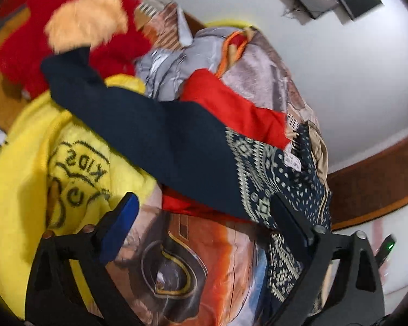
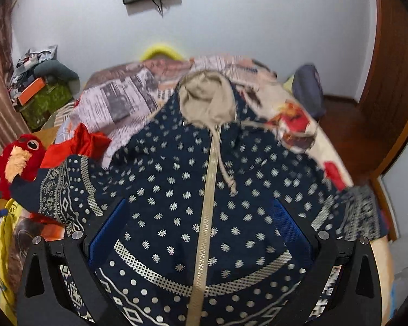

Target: Fold large clothes

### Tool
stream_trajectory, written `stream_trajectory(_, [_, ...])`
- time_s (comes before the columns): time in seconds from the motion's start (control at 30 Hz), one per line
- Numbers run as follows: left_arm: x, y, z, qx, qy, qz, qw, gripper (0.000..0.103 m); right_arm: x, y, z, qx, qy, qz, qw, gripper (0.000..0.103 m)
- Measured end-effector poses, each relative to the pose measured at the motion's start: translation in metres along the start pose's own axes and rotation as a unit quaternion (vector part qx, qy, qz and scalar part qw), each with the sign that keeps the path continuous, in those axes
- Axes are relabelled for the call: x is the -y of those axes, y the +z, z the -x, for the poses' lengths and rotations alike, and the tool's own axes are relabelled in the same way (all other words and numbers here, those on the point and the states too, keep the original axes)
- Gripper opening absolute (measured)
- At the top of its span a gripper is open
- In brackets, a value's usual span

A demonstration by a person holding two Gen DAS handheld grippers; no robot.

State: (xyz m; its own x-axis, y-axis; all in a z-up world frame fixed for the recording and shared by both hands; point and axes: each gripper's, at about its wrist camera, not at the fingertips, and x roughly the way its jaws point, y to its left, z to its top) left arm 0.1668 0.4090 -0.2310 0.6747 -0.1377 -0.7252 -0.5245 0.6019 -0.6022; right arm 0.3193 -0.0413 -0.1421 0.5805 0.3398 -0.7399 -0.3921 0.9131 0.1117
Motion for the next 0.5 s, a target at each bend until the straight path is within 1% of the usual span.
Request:
stream_trajectory(0.1, [-0.011,0.011,-0.014,-0.001,0.016,0.011,0.9998,0.092,0.002,-0.002,-0.015,-0.018,0.006,-0.007,1.000,0.103])
stream_trajectory(0.13, [-0.013,0.014,-0.019,0.000,0.019,0.012,0.9997,0.090,0.002,-0.003,-0.019,-0.021,0.005,-0.007,1.000,0.103])
stream_trajectory(0.27, [-0.025,0.031,-0.035,0.014,0.038,0.027,0.9988,0.087,0.002,-0.004,-0.029,-0.029,-0.011,-0.002,1.000,0.103])
stream_trajectory(0.37, [-0.034,0.045,-0.047,0.027,0.059,0.036,0.9972,0.078,0.005,-0.004,-0.032,-0.032,-0.011,-0.006,0.999,0.103])
stream_trajectory(0.43, [-0.037,0.052,-0.053,0.037,0.072,0.038,0.9960,0.065,0.006,-0.004,-0.033,-0.035,-0.010,-0.009,0.999,0.103])
stream_trajectory(0.47, [-0.037,0.054,-0.056,0.042,0.080,0.037,0.9952,0.062,0.007,-0.004,-0.033,-0.036,-0.011,-0.010,0.999,0.103])
stream_trajectory(0.5, [-0.035,0.056,-0.058,0.050,0.093,0.033,0.9939,0.055,0.007,-0.003,-0.033,-0.038,-0.012,-0.011,0.999,0.103])
